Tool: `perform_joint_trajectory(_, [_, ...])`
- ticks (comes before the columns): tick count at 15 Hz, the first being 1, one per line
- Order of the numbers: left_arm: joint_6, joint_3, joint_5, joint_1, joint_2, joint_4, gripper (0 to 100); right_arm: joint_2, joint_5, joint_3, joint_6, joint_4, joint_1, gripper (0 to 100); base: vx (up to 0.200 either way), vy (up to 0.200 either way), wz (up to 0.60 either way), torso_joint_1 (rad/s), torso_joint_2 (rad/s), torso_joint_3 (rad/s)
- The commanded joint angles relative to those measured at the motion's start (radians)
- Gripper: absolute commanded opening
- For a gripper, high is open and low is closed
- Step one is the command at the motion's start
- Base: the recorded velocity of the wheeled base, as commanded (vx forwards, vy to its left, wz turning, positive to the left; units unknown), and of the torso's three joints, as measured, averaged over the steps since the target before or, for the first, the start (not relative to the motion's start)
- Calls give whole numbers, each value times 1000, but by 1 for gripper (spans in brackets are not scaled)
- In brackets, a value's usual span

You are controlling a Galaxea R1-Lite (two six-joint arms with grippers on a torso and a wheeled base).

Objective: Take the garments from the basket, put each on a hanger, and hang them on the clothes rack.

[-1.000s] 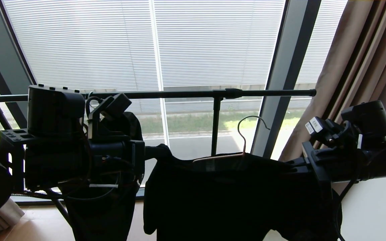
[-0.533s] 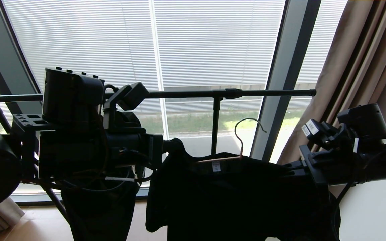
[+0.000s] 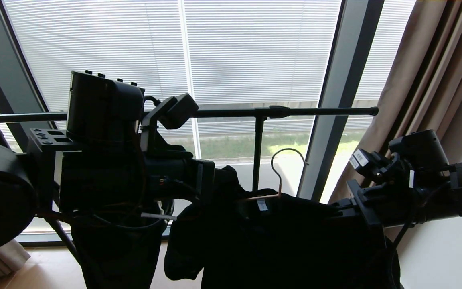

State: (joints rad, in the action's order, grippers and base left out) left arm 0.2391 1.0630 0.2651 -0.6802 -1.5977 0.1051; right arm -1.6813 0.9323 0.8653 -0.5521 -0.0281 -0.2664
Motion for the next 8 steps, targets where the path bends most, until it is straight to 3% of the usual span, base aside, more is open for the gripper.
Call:
perform_joint_trajectory(1, [0, 72, 0, -55, -7, -50, 0, -31, 0, 1, 12, 13, -10, 0, 0, 0, 0, 0, 0, 0])
perform_joint_trajectory(4, [0, 97, -3, -67, -28, -68, 0, -32, 34, -19, 70, 76, -10, 0, 0, 0, 0, 0, 0, 0])
perform_joint_trajectory(5, [0, 97, -15, -67, -36, -68, 0, -31, 98, -60, 93, 160, -8, 0, 0, 0, 0, 0, 0, 0])
perform_joint_trajectory(8, [0, 92, -53, -68, -44, -67, 0, -31, 111, -146, 215, 379, -8, 0, 0, 0, 0, 0, 0, 0])
